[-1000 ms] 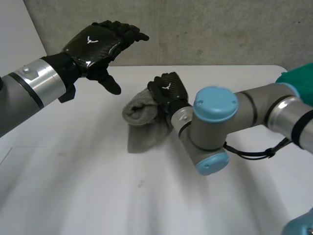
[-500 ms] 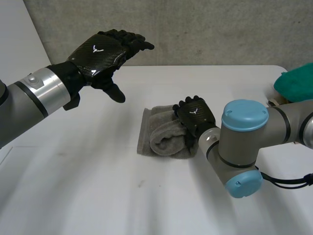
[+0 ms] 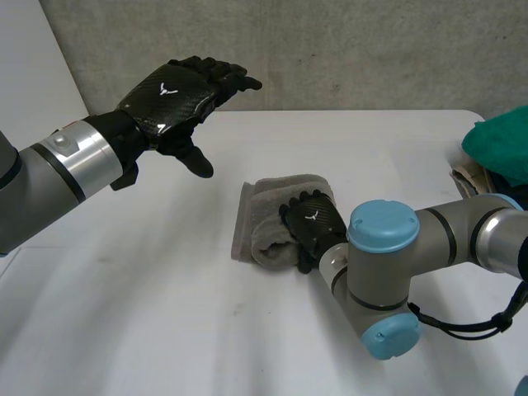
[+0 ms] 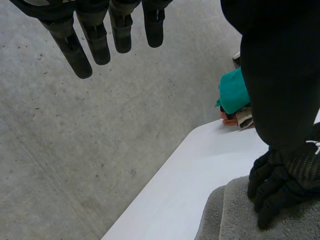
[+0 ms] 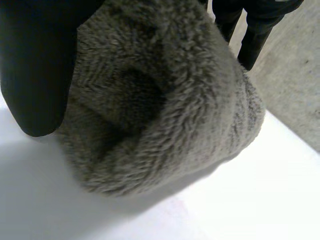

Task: Fold the laundry.

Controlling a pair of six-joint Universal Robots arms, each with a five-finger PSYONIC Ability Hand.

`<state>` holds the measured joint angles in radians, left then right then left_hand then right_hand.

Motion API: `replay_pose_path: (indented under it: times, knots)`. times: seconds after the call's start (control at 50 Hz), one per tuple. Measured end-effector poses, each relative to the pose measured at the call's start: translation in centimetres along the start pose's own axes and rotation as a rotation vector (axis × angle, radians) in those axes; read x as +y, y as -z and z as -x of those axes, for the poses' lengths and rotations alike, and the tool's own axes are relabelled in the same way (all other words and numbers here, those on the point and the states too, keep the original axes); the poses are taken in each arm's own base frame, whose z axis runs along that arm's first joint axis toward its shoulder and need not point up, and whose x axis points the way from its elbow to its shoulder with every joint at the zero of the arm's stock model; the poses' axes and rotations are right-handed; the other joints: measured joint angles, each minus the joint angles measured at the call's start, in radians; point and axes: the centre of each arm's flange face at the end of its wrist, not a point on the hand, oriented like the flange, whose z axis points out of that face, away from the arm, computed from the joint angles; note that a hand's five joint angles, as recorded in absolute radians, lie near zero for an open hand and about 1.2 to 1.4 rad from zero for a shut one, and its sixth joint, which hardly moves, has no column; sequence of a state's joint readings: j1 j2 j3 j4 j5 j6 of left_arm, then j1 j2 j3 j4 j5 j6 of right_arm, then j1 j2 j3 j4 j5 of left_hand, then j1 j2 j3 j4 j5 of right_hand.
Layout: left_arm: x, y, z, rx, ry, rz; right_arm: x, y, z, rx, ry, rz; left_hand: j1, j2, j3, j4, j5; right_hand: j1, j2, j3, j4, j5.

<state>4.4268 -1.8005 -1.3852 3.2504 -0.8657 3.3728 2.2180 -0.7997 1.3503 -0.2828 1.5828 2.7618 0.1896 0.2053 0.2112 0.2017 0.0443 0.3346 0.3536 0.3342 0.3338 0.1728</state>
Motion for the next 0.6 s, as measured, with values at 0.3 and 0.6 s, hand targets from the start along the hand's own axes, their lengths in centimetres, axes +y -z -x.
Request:
replay_pose_path:
  times: [0.3,0.6]
  knots:
    - [0.1,0.1,0.2,-0.007,0.002,0.004,-0.4,-1.8,-0.4,0.03,0.036,-0.058,0.0,0.0,0.0,0.0,0.0,0.381,0.369,0.385,0.383,0.343]
    - [-0.9,0.3,0.4,-0.017,-0.013,-0.019,-7.9,-2.4,-6.8,0.185,0.027,-0.278,0.0,0.0,0.0,0.0,0.0,0.658,0.764,0.805,0.828,0.705]
